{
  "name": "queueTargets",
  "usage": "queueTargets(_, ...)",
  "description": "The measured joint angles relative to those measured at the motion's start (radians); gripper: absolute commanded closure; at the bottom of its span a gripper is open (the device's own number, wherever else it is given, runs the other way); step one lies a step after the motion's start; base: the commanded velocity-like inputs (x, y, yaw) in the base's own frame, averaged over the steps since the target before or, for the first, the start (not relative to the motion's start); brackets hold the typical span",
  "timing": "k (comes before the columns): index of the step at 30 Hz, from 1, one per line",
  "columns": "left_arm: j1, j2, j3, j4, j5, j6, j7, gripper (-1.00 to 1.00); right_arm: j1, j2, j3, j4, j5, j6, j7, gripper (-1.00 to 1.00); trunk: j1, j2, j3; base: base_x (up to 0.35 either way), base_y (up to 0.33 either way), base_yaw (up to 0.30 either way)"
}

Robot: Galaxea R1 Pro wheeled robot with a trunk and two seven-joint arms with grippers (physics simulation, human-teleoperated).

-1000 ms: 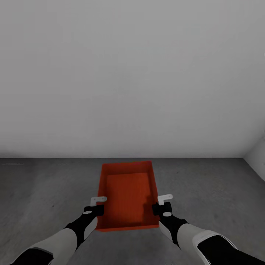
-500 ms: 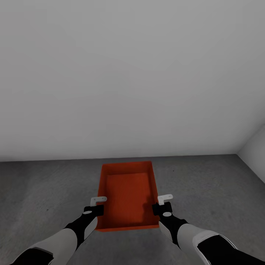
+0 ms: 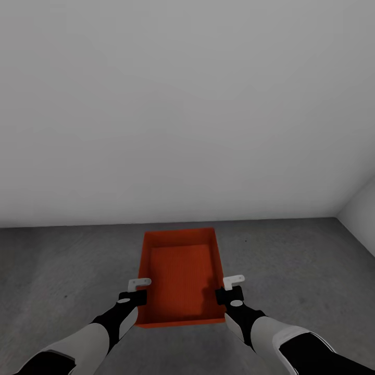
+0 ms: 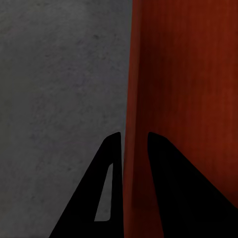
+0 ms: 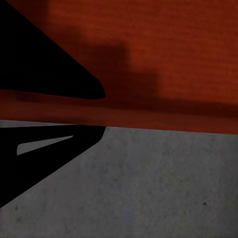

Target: Move the two storage containers from the living room to the garage. In the garage, place one container on the floor and stack the other container on top of it (either order is fine).

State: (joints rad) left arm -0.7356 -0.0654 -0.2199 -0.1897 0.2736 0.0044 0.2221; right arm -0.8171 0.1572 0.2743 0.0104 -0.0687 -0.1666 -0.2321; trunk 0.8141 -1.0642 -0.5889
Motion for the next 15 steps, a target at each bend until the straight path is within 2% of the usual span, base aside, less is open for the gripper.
queueTargets(15,0.000,0.000,0.000,0.000,0.000,0.000,0.000,1.00,0.000,0.000,0.000,0.000,0.001,0.000,0.000,1.00,0.058,-0.105,-0.047,0.000,0.000,0.000)
